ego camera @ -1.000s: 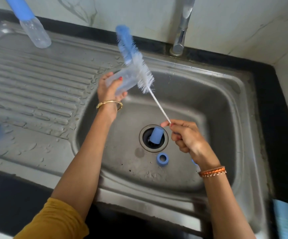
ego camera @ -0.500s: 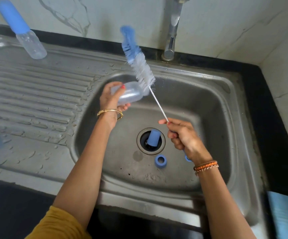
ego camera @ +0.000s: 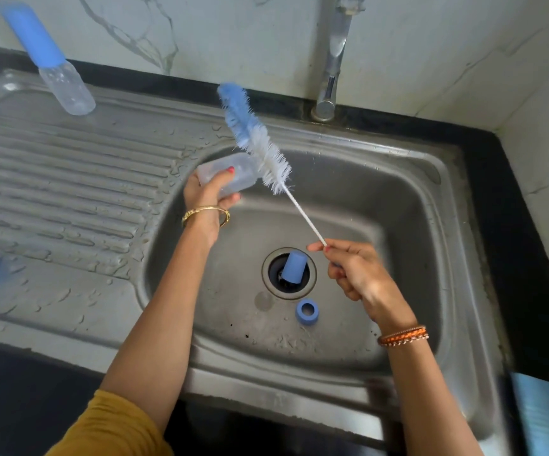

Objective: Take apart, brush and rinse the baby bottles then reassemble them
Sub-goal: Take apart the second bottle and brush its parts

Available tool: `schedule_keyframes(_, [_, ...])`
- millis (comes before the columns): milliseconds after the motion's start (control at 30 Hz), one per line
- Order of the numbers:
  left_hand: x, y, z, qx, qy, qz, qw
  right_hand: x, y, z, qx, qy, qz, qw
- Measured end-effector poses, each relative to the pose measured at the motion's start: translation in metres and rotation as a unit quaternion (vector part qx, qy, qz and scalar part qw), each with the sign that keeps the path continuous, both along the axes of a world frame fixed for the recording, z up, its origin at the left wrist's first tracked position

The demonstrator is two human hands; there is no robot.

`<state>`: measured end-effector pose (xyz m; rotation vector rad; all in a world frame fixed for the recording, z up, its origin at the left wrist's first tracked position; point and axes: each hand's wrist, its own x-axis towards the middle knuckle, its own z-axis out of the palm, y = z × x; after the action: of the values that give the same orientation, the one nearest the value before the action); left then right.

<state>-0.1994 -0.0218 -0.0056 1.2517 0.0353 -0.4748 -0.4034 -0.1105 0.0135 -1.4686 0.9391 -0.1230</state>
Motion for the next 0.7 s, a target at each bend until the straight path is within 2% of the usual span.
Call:
schedule_keyframes(167, [-0.014,-0.01,-0.002,0.01,0.012,-0.044,0.999,0.008,0.007,-0.002,-0.036,-0.038,-0.031,0.998])
schedule_keyframes(267, [-0.009,-0.004,0.002,-0.037,-0.031,-0.055,0.997,0.005,0.004,-0.003,-0.025,-0.025,-0.014,0.999])
schedule_keyframes(400, [-0.005,0.005,0.003,-0.092,-0.004,-0.076,0.993,0.003,0.001,-0.002,-0.008,-0.021,-0.002,1.0])
schedule_keyframes(500, [-0.014,-0.002,0.003,-0.07,-0.011,-0.117,0.991,0.007,0.004,-0.002,-0.031,-0.03,-0.014,0.999])
schedule_keyframes(567, [-0.014,-0.006,0.001,-0.055,-0.004,-0.088,0.995,0.007,0.003,-0.002,-0.022,-0.019,-0.005,1.0])
schedule_keyframes(700, [0.0,-0.001,0.003,-0.123,0.081,-0.004,0.989,-0.003,-0.007,0.001,0.015,0.0,0.04,0.999])
